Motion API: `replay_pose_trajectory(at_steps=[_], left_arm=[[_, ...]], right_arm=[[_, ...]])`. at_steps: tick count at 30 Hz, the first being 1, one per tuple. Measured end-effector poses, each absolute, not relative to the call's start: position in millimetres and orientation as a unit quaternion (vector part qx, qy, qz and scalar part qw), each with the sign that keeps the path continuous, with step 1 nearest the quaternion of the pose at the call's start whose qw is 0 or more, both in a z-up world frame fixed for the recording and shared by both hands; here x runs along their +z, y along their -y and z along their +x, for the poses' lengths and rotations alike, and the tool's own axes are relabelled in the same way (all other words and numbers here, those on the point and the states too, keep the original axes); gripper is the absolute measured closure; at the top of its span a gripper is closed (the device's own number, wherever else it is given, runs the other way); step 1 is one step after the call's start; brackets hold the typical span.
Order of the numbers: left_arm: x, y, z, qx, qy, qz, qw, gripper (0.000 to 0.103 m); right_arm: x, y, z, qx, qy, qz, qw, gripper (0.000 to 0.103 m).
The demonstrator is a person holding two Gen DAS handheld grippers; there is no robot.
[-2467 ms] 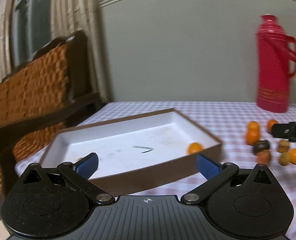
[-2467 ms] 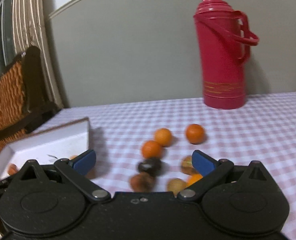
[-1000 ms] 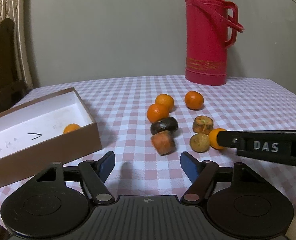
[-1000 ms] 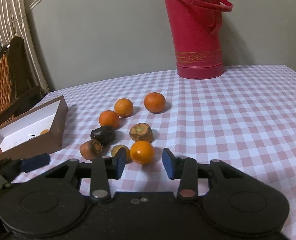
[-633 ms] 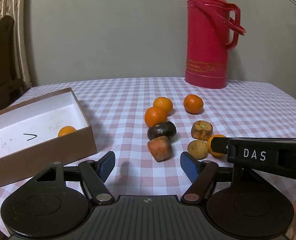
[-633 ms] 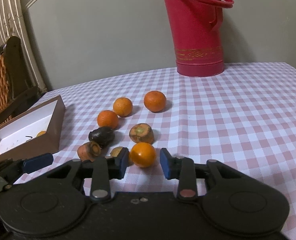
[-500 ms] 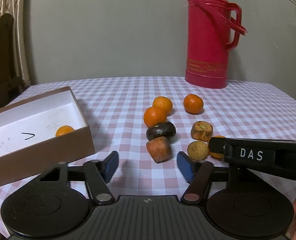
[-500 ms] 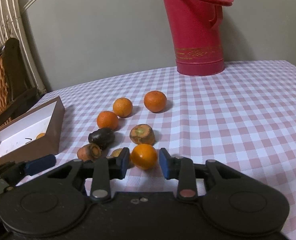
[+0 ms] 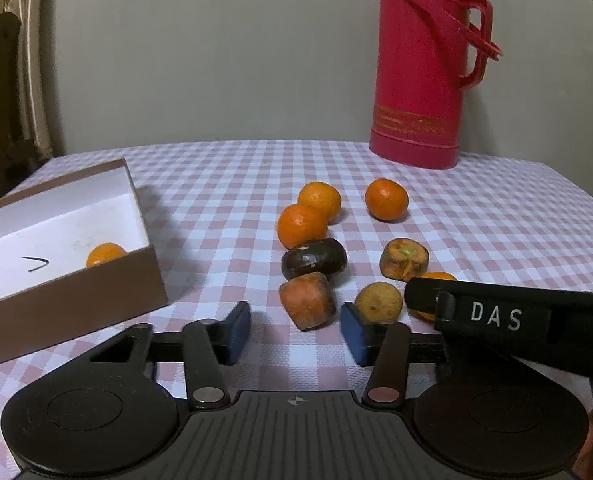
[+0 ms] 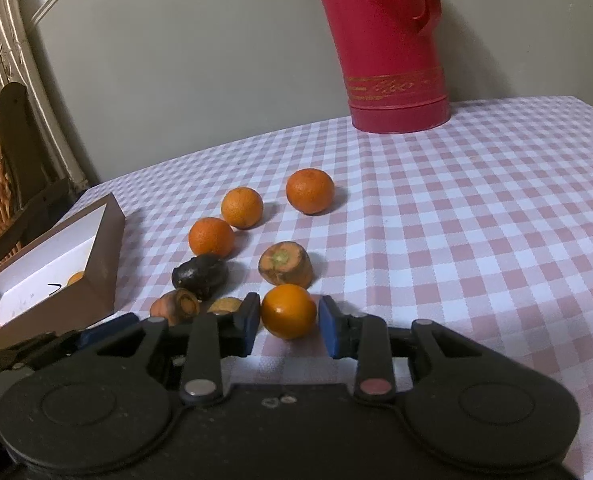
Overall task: Organize fruits
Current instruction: 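Grasp another carrot piece with the left tool while the right tool grasps an orange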
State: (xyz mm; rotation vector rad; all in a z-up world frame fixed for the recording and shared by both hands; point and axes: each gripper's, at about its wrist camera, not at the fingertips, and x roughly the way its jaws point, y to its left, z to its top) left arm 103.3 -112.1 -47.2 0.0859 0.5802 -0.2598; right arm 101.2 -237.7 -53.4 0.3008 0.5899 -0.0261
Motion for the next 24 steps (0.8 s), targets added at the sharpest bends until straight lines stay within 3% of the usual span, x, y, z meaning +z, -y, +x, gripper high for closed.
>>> replay_pose_trajectory(at_steps=[7,15,24], left_arm=[[-48.2,117.6,108.5,-0.124,-0.281,0.043,0.951,0.058],[-48.5,120.9,106.6,-0.130,-0.270,0.053,0.952,0.072],[-47.6,117.1,103.1,-0.128,-0.268,0.049,0.954,0.072]], right_arm=[[-54.2,240.0,106.3,-0.018,-0.290,0.155,0.944,0.080],[-55.4,240.5,107.2,-0.018,-0.288,0.155,0.945,0.080],[-55.2,239.2,104.6,-0.018,-0.288,0.150,0.946,0.079]])
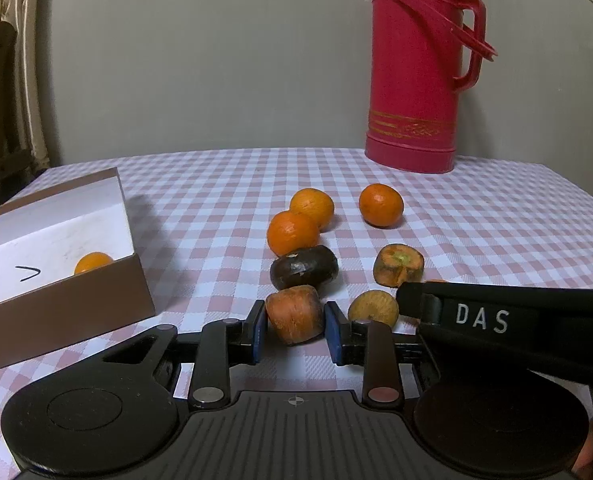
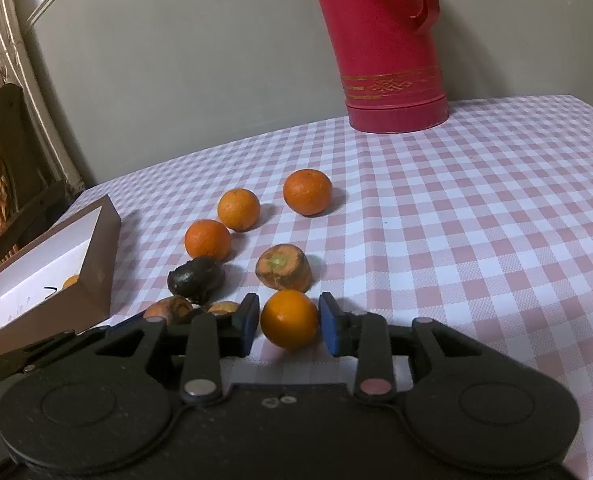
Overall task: Organize fruits
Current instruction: 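Grasp another carrot piece with the left tool while the right tool grasps an orange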
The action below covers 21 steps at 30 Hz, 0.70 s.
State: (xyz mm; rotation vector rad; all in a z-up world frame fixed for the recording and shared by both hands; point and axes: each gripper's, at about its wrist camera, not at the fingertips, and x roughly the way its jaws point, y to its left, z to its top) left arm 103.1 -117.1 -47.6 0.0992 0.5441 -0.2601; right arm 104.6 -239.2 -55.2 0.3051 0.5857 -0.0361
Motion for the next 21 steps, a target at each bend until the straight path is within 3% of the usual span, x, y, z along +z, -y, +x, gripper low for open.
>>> replay_pose_trajectory(at_steps=[21], left_arm=[[-44.7,102.0,90.8,-0.123,-0.261,0.060,0.956,0.072]], right_arm=[[-51.5,242.4,87.4,-0.033,-0.278,0.132,0.951,0.082]])
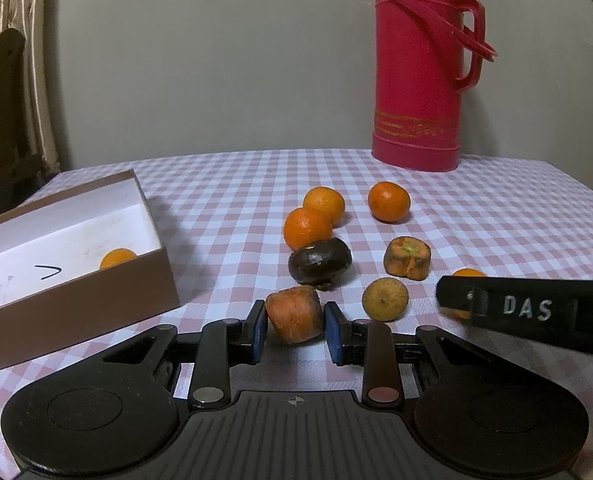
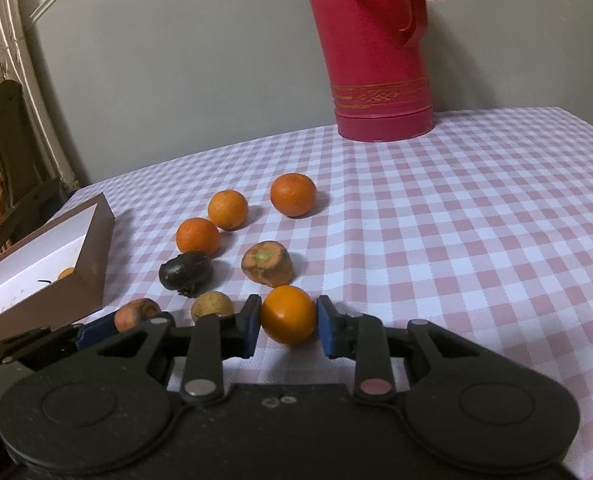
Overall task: Organize fruits
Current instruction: 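Grasp another carrot piece with the left tool while the right tool grasps an orange, then carry both pieces over the white box and release them inside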
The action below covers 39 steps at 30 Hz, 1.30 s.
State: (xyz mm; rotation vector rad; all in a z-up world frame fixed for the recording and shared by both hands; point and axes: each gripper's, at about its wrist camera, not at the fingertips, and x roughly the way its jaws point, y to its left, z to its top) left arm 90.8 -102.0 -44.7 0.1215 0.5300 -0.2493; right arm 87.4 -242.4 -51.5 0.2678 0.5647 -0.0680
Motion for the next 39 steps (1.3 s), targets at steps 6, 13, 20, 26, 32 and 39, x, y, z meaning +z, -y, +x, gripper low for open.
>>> replay_pose_trajectory(at_steps=[6,13,20,26,32,39], left_arm=[[-40.0,89.5,77.7,-0.130,-0.258,0.065,0.955,0.072],[-29.3,62.2,61.1,-0.132,-0.255,0.057,0.956,0.072],[-19.7,27.0,50.8,-0.106,-0.237,0.047,0.965,0.072],[-6.5,-8.1,48.5,-0.064,-0.208,0.028,0.976,0.072],[0.1,-40.9,53.0,-0.021,-0.195,0.008,0.981,0.072],[2.0,-71.1,57.7,0.022,-0.186,-0.012,0.982,0.072]], right_arm=[[-45.5,240.0,74.4,-0.018,-0.272,0.119,0.955,0.082],[-38.8,220.4,66.6,0.022,-0.264,0.106,0.959,0.082],[-26.5,189.1,64.3,0.073,-0.231,0.094,0.966,0.082],[-17.3,165.3,72.1,0.101,-0.200,0.095,0.970,0.082],[-11.5,142.5,80.3,0.119,-0.174,0.092,0.973,0.082],[-7.8,124.7,90.1,0.134,-0.162,0.095,0.973,0.082]])
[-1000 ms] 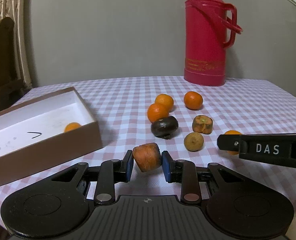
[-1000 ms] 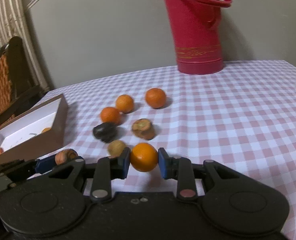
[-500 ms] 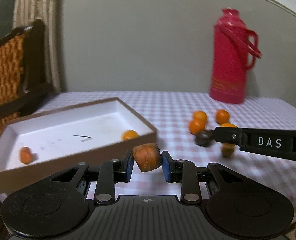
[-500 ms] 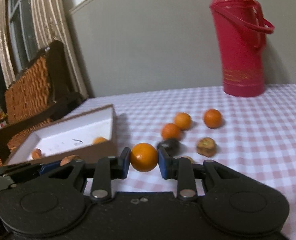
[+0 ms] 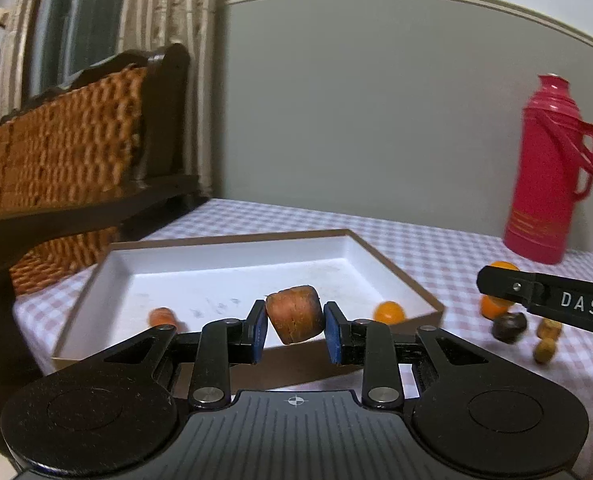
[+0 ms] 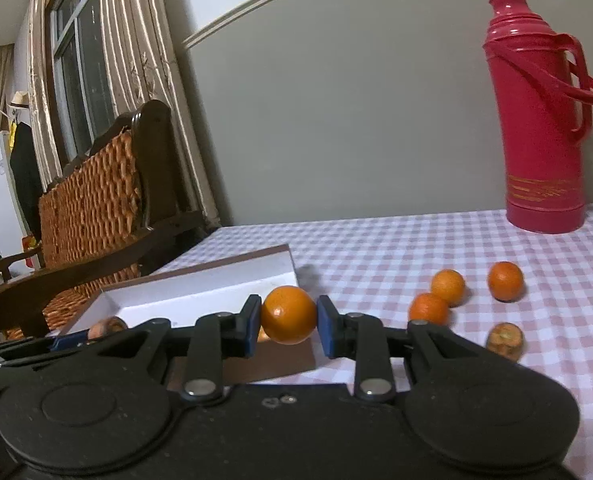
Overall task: Organize fruits
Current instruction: 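Carry both pieces over the white box and release them inside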
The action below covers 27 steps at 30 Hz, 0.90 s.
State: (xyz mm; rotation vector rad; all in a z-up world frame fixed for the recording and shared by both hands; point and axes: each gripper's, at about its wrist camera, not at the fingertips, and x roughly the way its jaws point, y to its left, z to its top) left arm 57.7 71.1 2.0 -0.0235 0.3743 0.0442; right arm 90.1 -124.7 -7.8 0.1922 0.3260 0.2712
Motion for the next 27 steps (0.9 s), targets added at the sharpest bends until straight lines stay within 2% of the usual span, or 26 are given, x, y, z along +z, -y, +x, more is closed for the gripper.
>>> replay_pose_trajectory(at_steps=[27], left_arm=[[-15.3,-150.5,81.3,0.145,-0.207,-0.050,0.966,0.072]], right_arm=[[-15.6,82.1,134.0,0.137,-0.169,0.097,0.971,0.082]])
